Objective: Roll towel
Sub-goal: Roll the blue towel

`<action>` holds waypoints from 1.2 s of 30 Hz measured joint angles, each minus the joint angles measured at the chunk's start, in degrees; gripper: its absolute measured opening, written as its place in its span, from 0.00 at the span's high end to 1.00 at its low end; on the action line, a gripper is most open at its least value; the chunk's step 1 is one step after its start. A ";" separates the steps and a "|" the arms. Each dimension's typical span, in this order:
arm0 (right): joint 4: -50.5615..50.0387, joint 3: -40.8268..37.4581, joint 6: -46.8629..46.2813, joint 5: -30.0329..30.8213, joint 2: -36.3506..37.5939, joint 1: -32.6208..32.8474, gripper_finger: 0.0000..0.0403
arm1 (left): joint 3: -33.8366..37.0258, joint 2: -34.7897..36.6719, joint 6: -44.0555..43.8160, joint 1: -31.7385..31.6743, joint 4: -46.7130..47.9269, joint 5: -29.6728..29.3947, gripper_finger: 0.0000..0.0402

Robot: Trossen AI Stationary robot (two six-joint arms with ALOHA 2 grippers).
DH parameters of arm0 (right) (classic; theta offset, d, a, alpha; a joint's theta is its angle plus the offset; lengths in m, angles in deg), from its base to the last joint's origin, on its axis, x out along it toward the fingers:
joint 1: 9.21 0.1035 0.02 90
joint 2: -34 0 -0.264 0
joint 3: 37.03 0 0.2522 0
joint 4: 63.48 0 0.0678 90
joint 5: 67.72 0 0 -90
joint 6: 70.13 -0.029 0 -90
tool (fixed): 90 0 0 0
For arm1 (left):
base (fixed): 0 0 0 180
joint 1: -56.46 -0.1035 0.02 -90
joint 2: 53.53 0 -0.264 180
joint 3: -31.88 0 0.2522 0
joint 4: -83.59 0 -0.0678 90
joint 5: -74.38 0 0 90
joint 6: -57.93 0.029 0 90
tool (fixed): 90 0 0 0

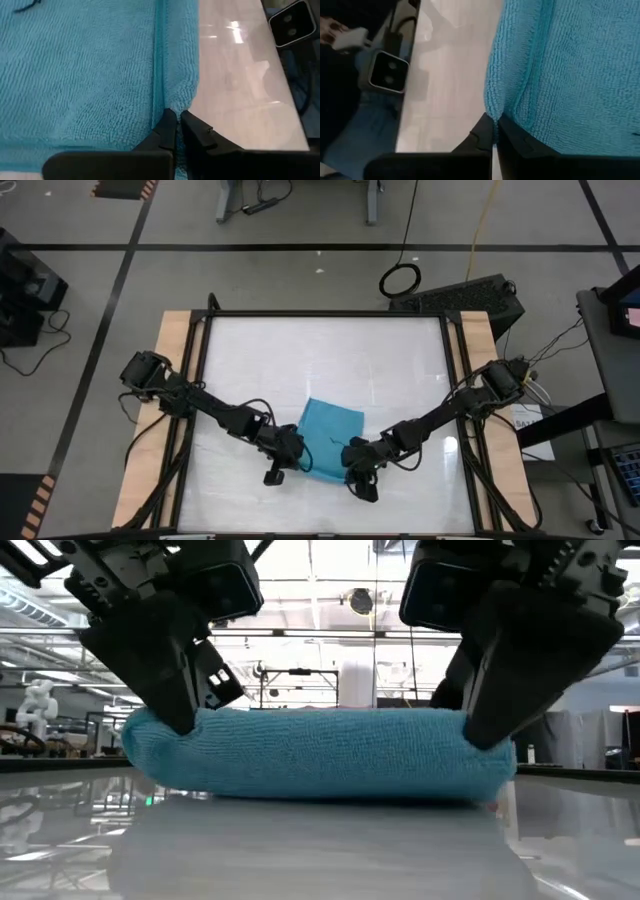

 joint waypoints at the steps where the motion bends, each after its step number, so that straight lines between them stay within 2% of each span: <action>1: 0.29 0.00 -0.94 -0.20 0.00 -0.02 1.00 | 0.00 0.00 -0.63 -0.17 0.01 0.86 0.96; 8: 0.78 0.04 -5.91 -0.87 0.09 0.63 1.00 | 0.00 -0.13 -1.28 -0.10 -0.16 1.86 0.96; 20: -2.38 0.17 -10.45 -0.57 0.11 1.98 1.00 | -0.02 -5.05 -2.72 -1.87 -5.62 4.72 0.96; 36: -5.95 -0.25 -14.67 5.53 0.17 3.13 0.97 | -0.04 -7.25 -2.65 -3.52 -6.25 5.59 0.96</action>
